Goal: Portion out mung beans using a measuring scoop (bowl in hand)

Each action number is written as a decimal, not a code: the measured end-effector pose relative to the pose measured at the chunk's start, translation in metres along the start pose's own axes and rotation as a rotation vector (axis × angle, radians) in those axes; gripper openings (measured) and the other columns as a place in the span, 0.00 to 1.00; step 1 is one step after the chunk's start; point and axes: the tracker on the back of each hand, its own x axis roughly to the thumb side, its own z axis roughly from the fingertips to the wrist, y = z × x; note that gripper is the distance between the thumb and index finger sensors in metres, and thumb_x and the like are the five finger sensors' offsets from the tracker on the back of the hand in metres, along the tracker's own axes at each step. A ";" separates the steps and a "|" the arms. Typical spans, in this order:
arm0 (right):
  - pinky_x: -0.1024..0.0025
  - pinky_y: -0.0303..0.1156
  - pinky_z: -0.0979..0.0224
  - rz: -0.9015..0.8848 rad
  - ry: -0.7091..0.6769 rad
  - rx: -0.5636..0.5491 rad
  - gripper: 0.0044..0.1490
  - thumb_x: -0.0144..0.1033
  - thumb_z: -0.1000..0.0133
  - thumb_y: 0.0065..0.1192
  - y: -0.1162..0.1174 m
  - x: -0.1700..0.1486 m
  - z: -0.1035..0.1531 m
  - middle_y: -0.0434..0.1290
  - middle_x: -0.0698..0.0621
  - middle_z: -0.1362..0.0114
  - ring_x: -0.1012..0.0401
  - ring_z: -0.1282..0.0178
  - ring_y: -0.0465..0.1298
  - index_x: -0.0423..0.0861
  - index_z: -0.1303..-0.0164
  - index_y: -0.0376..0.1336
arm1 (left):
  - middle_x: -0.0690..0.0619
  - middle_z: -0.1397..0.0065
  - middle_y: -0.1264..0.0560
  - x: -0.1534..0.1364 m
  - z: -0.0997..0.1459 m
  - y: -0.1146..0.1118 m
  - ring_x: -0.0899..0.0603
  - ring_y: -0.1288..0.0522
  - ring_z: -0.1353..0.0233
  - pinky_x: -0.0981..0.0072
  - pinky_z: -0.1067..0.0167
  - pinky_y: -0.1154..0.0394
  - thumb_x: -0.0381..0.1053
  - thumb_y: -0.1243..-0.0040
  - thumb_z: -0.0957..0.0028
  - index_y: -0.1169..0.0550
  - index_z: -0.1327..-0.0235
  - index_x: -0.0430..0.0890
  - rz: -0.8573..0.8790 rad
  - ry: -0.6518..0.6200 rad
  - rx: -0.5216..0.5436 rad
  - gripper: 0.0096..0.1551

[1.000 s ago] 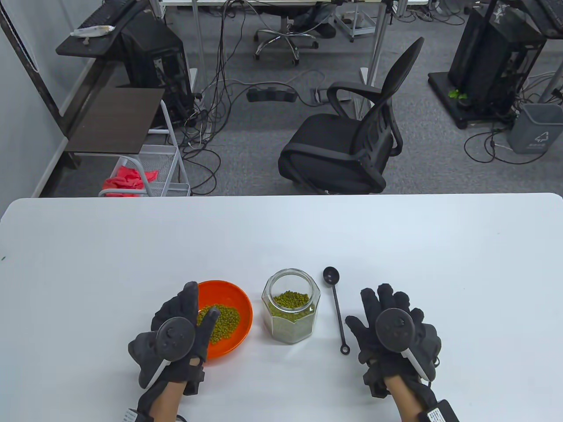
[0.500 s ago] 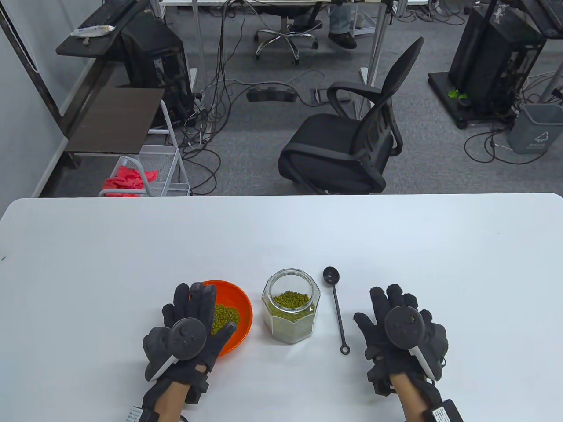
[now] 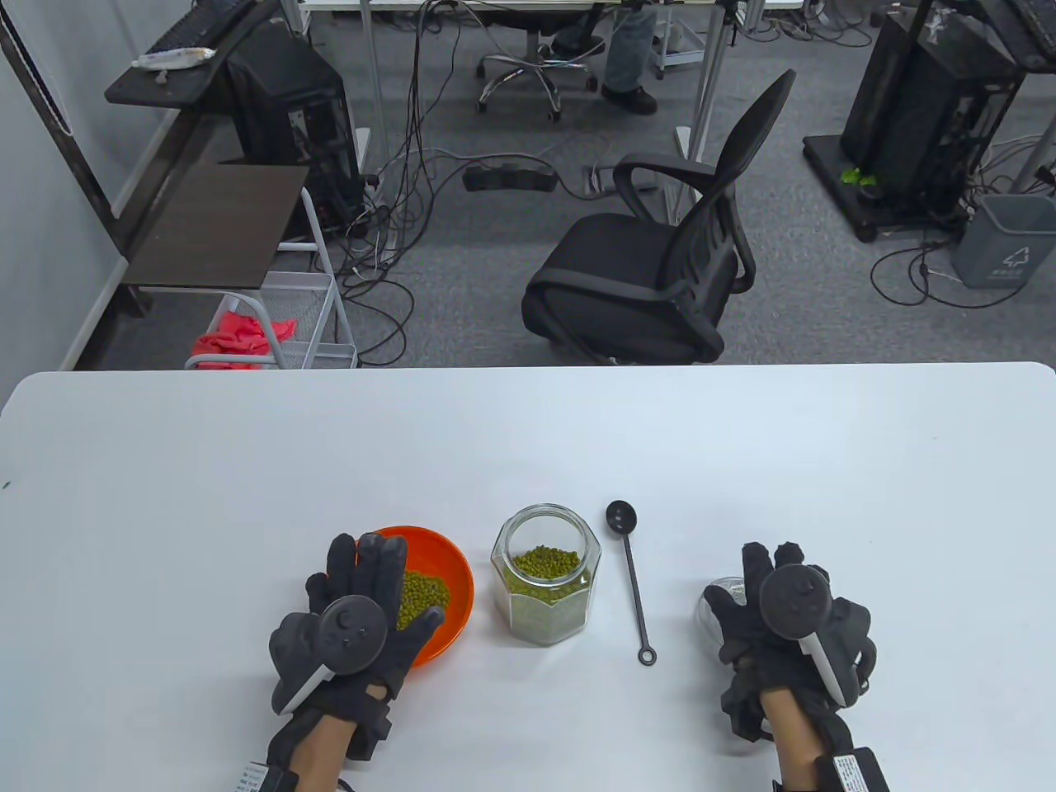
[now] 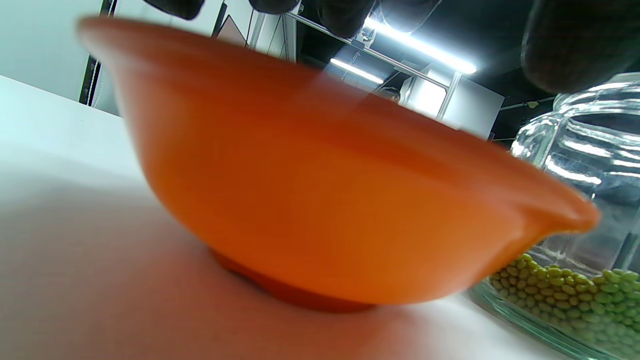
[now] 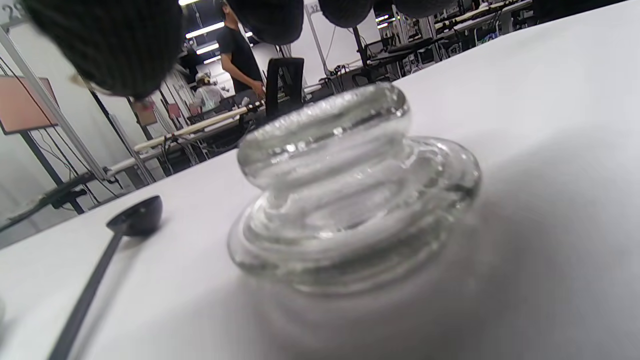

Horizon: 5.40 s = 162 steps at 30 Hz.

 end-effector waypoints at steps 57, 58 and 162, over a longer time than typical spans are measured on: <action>0.26 0.55 0.30 0.068 -0.059 0.008 0.54 0.54 0.58 0.79 -0.005 0.019 0.003 0.64 0.30 0.30 0.37 0.39 0.70 0.39 0.28 0.59 | 0.49 0.16 0.56 -0.007 -0.001 0.002 0.28 0.59 0.14 0.23 0.27 0.49 0.77 0.49 0.49 0.54 0.17 0.56 0.020 0.026 -0.012 0.54; 0.26 0.55 0.30 0.065 -0.067 0.002 0.54 0.55 0.58 0.79 -0.008 0.022 0.004 0.64 0.30 0.30 0.37 0.39 0.70 0.39 0.28 0.59 | 0.49 0.16 0.56 -0.008 -0.001 0.002 0.28 0.59 0.14 0.23 0.27 0.49 0.77 0.49 0.49 0.54 0.17 0.56 0.027 0.030 -0.011 0.54; 0.27 0.56 0.30 0.014 -0.477 0.045 0.53 0.53 0.56 0.79 -0.014 0.228 0.027 0.65 0.31 0.28 0.38 0.38 0.71 0.39 0.27 0.59 | 0.49 0.16 0.57 -0.011 -0.002 0.002 0.27 0.60 0.15 0.23 0.26 0.50 0.77 0.49 0.48 0.54 0.16 0.56 0.097 0.028 -0.027 0.54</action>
